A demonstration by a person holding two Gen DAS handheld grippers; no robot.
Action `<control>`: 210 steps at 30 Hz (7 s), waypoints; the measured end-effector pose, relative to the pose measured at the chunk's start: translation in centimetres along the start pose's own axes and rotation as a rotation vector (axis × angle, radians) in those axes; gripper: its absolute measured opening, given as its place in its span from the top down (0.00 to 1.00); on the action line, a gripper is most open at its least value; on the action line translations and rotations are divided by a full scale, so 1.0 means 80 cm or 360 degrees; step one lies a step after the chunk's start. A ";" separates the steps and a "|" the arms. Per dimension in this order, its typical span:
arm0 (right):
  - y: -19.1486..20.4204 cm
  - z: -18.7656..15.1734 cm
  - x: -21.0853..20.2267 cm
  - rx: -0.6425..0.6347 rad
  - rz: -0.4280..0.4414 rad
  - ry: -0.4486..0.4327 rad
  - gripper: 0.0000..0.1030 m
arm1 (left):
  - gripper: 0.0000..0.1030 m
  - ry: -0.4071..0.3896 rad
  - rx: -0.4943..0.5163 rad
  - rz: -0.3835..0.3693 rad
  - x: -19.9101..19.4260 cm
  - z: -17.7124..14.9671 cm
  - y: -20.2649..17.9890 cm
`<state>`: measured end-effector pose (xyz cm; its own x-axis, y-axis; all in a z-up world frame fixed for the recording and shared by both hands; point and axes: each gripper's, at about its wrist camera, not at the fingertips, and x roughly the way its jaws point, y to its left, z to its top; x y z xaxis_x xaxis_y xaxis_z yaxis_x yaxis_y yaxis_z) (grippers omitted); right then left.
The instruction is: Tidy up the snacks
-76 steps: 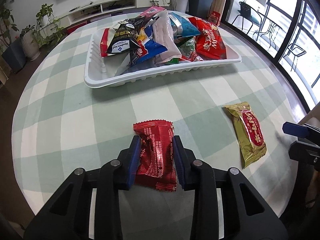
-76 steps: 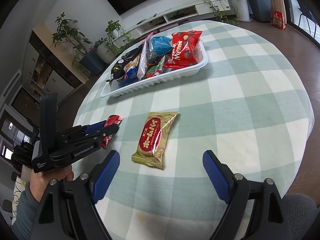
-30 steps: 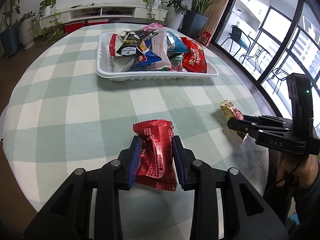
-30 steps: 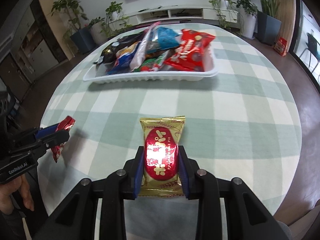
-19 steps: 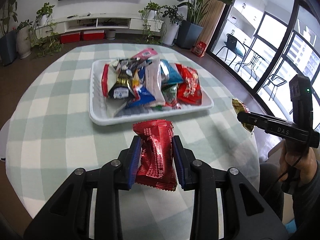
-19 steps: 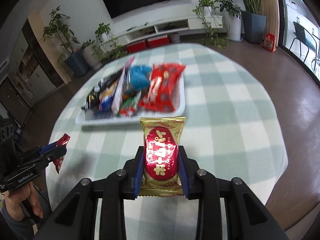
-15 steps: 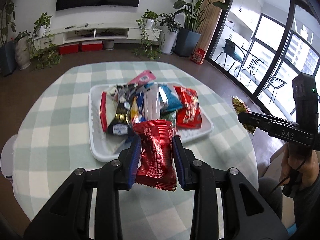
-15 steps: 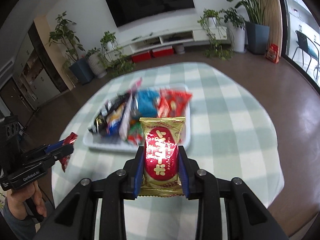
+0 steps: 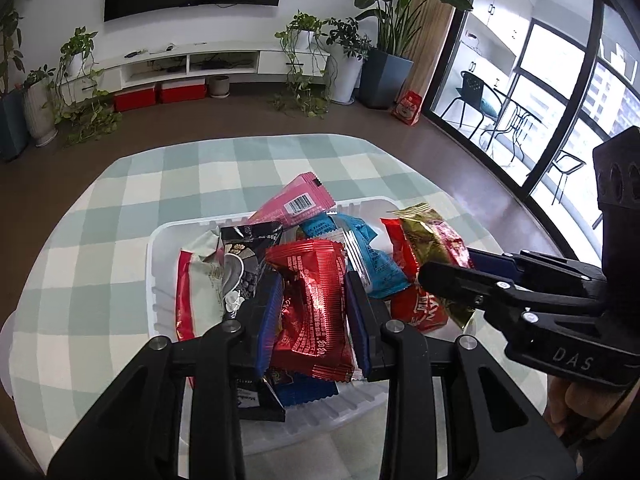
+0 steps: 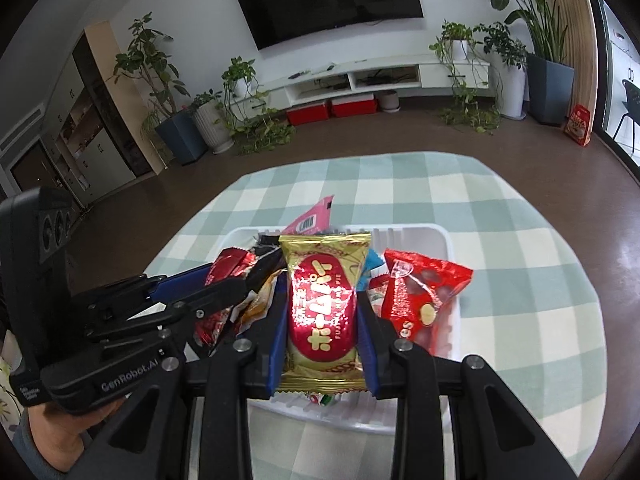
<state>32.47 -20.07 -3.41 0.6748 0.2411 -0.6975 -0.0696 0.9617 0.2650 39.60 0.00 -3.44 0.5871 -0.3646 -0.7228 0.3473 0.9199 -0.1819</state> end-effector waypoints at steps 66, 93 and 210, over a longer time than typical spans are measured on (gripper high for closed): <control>-0.009 -0.039 0.015 -0.0028 -0.0125 -0.0021 0.28 | 0.25 -0.0137 -0.0099 0.0089 -0.002 -0.047 0.013; 0.011 -0.116 -0.173 -0.0014 -0.0105 -0.0388 0.00 | 0.00 -0.0589 -0.0149 0.0678 -0.261 -0.193 -0.079; 0.062 -0.232 -0.163 -0.0072 -0.0380 -0.0026 0.00 | 0.00 -0.0058 -0.0266 0.0595 -0.203 -0.268 -0.091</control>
<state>9.68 -16.00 -5.31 0.6880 0.0042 -0.7257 0.0609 0.9961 0.0635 11.87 2.31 -4.67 0.6768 -0.0026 -0.7362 -0.0170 0.9997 -0.0191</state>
